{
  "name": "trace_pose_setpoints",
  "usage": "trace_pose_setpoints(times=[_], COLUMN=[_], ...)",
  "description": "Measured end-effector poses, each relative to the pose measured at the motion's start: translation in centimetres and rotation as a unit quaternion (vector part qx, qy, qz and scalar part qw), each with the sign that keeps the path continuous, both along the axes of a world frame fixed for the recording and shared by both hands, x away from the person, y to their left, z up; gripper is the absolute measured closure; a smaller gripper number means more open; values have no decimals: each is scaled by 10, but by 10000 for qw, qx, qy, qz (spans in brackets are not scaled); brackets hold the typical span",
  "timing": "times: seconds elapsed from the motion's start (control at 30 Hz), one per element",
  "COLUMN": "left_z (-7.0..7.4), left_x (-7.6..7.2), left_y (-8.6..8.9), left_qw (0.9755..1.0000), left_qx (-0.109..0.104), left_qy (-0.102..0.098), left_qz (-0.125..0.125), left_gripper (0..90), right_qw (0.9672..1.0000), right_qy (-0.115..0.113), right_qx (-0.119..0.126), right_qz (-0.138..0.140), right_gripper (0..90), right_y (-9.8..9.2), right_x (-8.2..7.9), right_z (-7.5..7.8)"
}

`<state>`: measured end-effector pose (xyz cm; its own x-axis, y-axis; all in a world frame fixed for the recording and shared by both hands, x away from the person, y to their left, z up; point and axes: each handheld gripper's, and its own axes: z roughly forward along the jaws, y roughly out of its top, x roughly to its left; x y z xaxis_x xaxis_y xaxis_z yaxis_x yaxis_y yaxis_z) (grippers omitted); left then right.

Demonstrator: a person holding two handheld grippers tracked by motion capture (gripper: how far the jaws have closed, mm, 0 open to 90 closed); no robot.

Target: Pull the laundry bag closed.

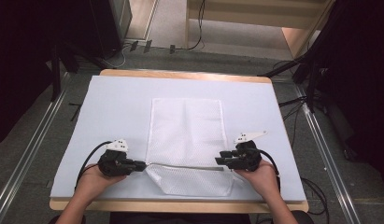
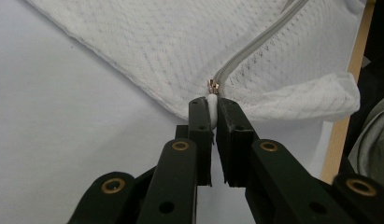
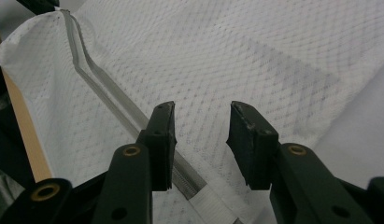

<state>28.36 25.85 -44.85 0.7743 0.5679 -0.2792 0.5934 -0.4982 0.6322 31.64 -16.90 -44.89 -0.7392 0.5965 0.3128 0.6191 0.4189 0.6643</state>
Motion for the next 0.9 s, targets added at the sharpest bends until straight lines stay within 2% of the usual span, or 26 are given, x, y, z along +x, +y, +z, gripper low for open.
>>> trace_pose_setpoints(times=[0.23, 0.4, 0.5, 0.6, 0.67, 0.73, 0.8, 0.9], left_z=[4, 7, 6, 7, 3, -1, -5, -9], left_x=[5, 12, 14, 9, 5, 5, 6, 9], left_y=[-3, -8, -12, -8, -1, 4, 7, 3], left_qw=[9998, 10000, 9998, 9997, 9988, 9979, 9961, 9956], left_qx=[157, -2, 115, 16, 9, 111, 99, 96], left_qy=[-63, -4, 125, 244, 472, 557, 734, 811], left_qz=[-53, -52, -110, -62, 147, 295, 475, 451], left_gripper=[854, 900, 900, 900, 900, 900, 900, 900], right_qw=[9998, 9992, 9988, 9988, 9989, 9989, 9989, 9985], right_qy=[112, 223, 252, 234, 231, 225, 213, 101], right_qx=[16, 28, -23, -31, -36, -41, -44, -20], right_qz=[155, 331, 418, 419, 398, 401, 411, 535], right_gripper=[726, 796, 820, 830, 830, 830, 830, 829], right_y=[4, 8, 11, 11, 10, 10, 10, 13], right_x=[-2, -4, -5, -7, -8, -8, -8, -9], right_z=[-1, -1, -2, -1, -1, -1, -1, 1])
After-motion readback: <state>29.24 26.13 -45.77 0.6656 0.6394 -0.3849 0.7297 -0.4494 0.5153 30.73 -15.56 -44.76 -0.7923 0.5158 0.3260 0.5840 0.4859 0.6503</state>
